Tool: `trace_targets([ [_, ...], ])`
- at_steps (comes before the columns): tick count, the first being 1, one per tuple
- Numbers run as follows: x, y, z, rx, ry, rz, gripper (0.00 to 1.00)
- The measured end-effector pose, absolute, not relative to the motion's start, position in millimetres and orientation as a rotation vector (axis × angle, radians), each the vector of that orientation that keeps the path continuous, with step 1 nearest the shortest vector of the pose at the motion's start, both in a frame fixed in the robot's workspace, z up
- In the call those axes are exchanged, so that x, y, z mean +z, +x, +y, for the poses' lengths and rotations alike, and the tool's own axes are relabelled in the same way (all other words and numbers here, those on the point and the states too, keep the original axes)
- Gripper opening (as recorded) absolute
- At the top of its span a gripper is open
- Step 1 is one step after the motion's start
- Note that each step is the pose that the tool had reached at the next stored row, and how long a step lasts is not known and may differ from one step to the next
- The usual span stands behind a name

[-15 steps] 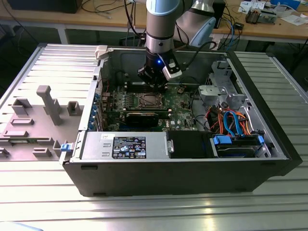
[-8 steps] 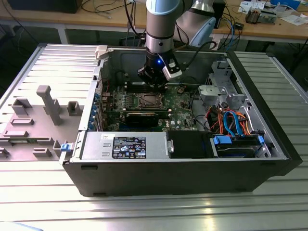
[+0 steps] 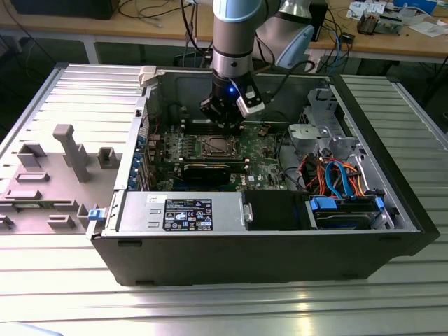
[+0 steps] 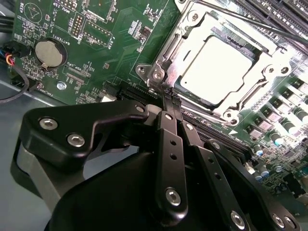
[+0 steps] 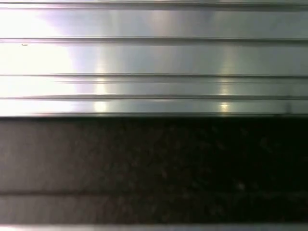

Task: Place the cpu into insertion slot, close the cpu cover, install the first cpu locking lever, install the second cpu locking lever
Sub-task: 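Install the first cpu locking lever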

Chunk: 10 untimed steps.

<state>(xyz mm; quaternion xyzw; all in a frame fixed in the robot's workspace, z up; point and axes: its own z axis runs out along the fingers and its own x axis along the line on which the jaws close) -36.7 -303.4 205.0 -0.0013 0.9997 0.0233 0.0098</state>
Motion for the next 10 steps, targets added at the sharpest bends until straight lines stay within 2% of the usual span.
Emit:
trace_targets([
  [10,201.8,-35.8,-303.1,0.070,-0.004,3.121,0.11],
])
